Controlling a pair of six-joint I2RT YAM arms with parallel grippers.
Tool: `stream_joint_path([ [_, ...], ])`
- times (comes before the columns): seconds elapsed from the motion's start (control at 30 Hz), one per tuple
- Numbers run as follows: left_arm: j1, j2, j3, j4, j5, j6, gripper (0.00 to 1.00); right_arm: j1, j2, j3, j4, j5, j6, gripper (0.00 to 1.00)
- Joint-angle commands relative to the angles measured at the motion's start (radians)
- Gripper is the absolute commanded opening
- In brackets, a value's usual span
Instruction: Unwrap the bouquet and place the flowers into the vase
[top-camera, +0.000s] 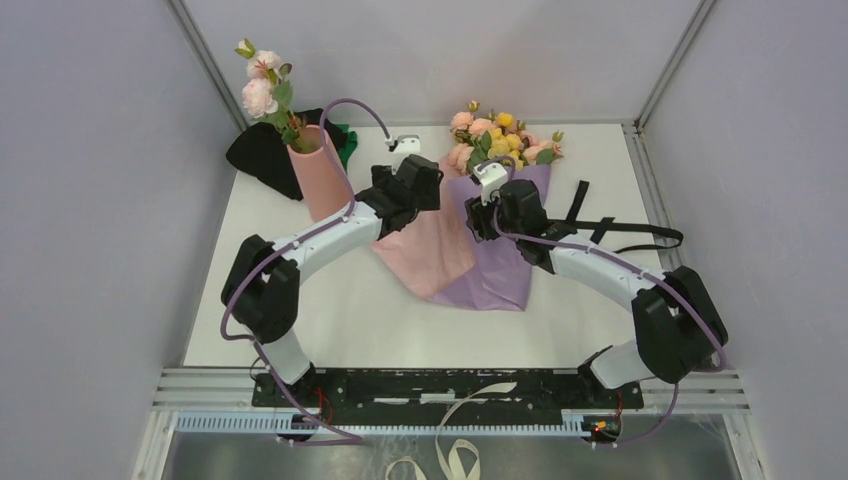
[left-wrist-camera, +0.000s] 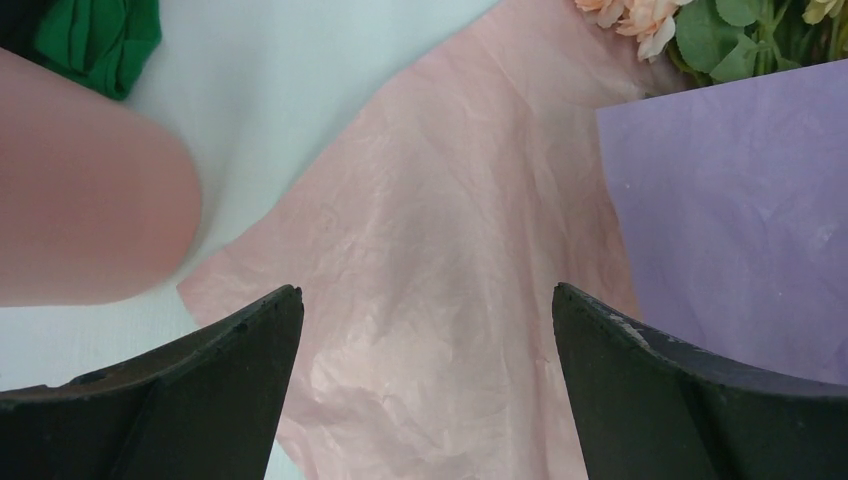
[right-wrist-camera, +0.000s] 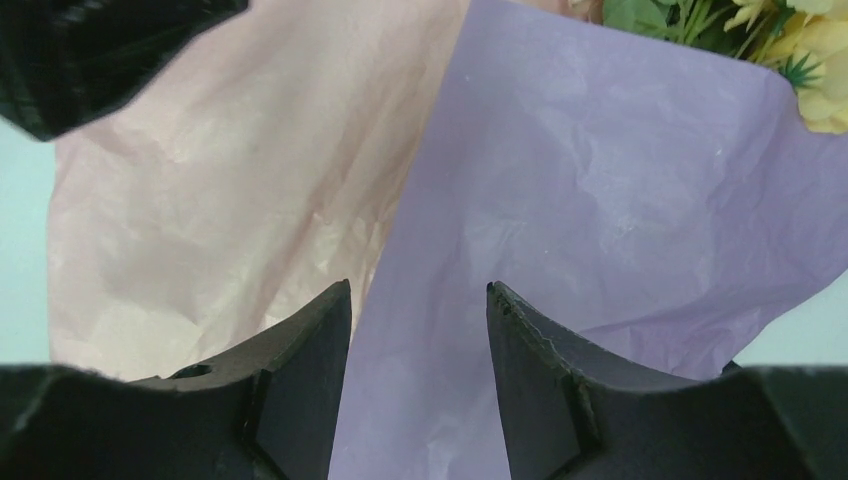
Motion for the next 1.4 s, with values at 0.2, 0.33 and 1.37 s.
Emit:
stream_joint_path([
  [0.2, 0.072, -0.021, -0.135, 0.140, 0.165, -0.129, 1.00, 0.052, 0.138, 0.141, -0.065, 0.189, -0.088, 0.59],
  [0.33, 0.072, 0.012, -0.126, 0.131, 0.188, -0.146, 1.00, 0.089, 0.188, 0.210, -0.114, 0.230, -0.113, 0.59],
  [1.37, 0.135, -0.013, -0.191, 0.135, 0.245, -0.189, 1.00, 0.189, 0.386, 0.334, -0.195, 0.461, -0.064, 0.53],
])
